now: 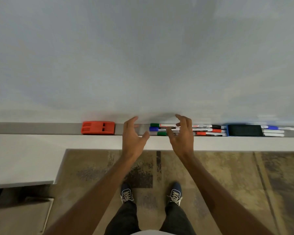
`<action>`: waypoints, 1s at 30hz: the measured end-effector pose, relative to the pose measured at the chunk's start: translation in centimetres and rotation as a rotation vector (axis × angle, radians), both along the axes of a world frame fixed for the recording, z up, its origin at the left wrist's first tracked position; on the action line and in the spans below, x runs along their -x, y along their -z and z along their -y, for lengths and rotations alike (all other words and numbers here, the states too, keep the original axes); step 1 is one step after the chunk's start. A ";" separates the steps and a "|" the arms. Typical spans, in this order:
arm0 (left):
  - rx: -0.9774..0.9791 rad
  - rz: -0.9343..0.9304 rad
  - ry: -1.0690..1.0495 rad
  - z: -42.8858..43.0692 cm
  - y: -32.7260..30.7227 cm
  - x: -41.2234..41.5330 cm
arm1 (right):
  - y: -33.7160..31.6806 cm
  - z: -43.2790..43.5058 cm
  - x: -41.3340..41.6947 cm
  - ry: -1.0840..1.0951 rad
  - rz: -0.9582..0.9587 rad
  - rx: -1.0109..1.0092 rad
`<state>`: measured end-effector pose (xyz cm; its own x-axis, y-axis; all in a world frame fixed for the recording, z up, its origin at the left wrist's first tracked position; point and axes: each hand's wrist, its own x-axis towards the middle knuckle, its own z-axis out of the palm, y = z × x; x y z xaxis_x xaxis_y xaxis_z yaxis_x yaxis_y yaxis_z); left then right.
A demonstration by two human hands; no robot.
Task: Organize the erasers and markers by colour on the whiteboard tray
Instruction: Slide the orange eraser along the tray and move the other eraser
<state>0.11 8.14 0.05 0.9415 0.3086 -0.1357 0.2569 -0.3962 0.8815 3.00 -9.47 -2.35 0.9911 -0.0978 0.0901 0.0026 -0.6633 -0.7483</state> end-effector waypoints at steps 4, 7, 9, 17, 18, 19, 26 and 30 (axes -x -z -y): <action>0.022 -0.021 0.021 6.4 0.4 -0.3 | 0.1 6.7 -0.2 0.086 0.011 0.026; 0.036 -0.048 0.043 11.2 0.6 -0.7 | 0.4 11.9 -0.6 0.158 -0.009 0.052; 0.048 -0.069 0.059 14.4 0.8 -1.2 | 0.6 15.3 -0.7 0.191 -0.002 0.069; 0.094 -0.206 0.236 25.6 2.3 -3.2 | 0.9 26.8 -1.9 0.288 -0.011 0.133; 0.102 -0.226 0.258 26.7 2.5 -3.6 | 1.0 27.9 -2.1 0.304 -0.038 0.135; 0.105 -0.245 0.279 27.8 2.6 -4.0 | 1.2 29.0 -2.3 0.320 -0.069 0.138; 0.078 -0.326 0.311 32.6 4.0 -6.2 | 3.0 34.0 -3.5 0.348 -0.262 0.058; 0.063 -0.321 0.312 33.7 4.3 -6.8 | 3.4 34.5 -4.0 0.318 -0.306 0.002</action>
<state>6.90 -25.58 -4.28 0.8953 -0.0015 -0.4455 0.3979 -0.4467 0.8013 6.97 -44.00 -5.79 0.8926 -0.4027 -0.2027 -0.4238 -0.5964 -0.6817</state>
